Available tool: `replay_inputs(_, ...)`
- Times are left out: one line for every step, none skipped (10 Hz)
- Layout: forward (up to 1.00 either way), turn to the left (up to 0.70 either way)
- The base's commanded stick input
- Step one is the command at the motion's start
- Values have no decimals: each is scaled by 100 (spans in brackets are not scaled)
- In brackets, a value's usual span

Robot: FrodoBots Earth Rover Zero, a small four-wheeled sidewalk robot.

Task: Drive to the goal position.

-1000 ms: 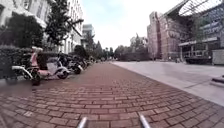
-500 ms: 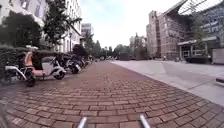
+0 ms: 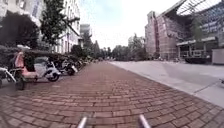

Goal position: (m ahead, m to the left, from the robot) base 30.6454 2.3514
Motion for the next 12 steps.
replay_inputs(70,0)
replay_inputs(70,0)
replay_inputs(70,0)
replay_inputs(70,0)
replay_inputs(70,0)
replay_inputs(70,0)
replay_inputs(70,0)
replay_inputs(70,11)
replay_inputs(70,14)
replay_inputs(70,14)
replay_inputs(70,14)
replay_inputs(70,14)
